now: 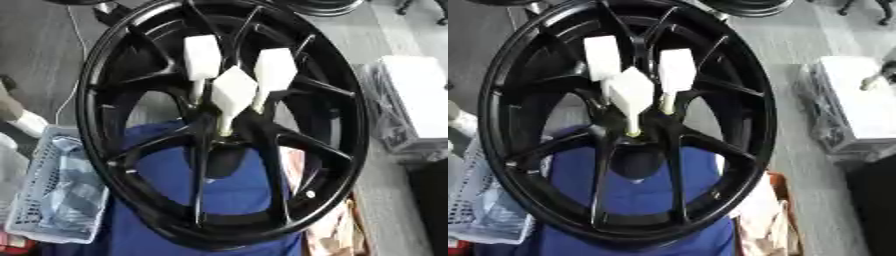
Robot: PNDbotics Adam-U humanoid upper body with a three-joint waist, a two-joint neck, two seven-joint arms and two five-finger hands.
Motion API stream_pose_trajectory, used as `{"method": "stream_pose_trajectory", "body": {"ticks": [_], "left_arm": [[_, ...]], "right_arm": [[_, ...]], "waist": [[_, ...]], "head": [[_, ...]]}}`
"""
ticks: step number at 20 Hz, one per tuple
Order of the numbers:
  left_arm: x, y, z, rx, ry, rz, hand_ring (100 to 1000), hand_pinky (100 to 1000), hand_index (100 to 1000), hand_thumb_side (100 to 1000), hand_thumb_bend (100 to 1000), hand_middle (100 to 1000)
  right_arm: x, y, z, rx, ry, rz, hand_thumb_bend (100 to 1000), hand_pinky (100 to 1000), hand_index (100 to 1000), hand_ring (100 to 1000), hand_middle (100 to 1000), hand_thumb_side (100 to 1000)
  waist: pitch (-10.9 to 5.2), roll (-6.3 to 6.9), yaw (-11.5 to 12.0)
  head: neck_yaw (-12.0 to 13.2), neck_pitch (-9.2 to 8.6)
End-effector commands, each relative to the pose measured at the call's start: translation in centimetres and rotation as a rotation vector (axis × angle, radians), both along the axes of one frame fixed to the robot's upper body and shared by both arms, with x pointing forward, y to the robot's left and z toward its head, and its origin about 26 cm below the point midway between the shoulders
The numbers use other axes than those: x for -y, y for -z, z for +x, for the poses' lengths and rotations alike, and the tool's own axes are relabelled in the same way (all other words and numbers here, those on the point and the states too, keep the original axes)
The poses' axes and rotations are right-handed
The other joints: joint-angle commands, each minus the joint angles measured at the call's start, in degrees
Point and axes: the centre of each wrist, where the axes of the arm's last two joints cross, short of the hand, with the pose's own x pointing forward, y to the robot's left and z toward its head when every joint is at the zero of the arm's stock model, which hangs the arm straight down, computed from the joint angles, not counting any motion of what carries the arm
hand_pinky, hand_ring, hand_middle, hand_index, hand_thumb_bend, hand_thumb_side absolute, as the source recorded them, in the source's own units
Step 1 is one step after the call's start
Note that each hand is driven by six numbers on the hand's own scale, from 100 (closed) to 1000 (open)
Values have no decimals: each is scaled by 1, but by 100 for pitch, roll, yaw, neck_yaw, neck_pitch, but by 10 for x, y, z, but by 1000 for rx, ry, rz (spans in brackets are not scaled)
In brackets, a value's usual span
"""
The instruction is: Pull the pin out of the wheel hub.
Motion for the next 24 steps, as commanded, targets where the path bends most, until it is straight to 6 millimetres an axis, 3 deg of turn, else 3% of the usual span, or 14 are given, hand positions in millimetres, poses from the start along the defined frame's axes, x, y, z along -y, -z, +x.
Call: {"method": "stream_pose_trajectory", "body": {"ticks": [1,5,6,8,10,16,19,22,23,24], "left_arm": [[-2,-8,-2,32,-10,3,557,721,673,681,100,546],[-2,-7,-2,30,-9,0,556,721,673,682,100,546],[-2,-7,-3,29,-10,-1,556,721,673,683,100,546],[-2,-6,-3,27,-11,-2,556,721,673,684,100,546],[-2,-6,-3,26,-11,-3,556,721,673,684,100,546],[-2,-6,-3,23,-8,-3,557,721,673,684,100,546],[-2,-6,-3,23,-7,-2,560,721,673,683,100,546],[-2,-7,-3,26,-5,3,562,722,673,679,100,547],[-2,-8,-2,29,-4,8,562,722,673,675,100,547],[-1,-9,-2,33,-2,14,562,723,674,668,100,547]], "right_arm": [[20,5,0,2,83,6,163,838,575,721,543,100],[37,25,-2,-8,162,63,282,850,709,777,653,100],[41,30,-3,-11,180,81,315,861,805,813,736,100],[50,41,-6,-16,221,127,287,882,870,869,813,100],[55,49,-8,-8,256,152,260,900,878,908,853,100],[55,62,-12,48,333,148,278,900,888,909,859,100],[49,60,-11,94,348,142,291,834,855,870,821,100],[34,47,-8,210,357,97,218,739,832,811,776,100],[24,40,-8,268,350,76,142,668,815,771,746,100],[11,33,-8,326,338,56,100,626,811,750,734,188]], "waist": [[-123,22,15],[-112,29,39],[-110,29,41],[-103,23,38],[-103,19,25],[-134,16,-16],[-154,17,-21],[-174,28,-28],[-182,34,-26],[-188,40,-23]], "head": [[32,-93],[58,-124],[64,-129],[94,-137],[135,-141],[156,-105],[142,-91],[150,-80],[150,-72],[148,-65]]}}
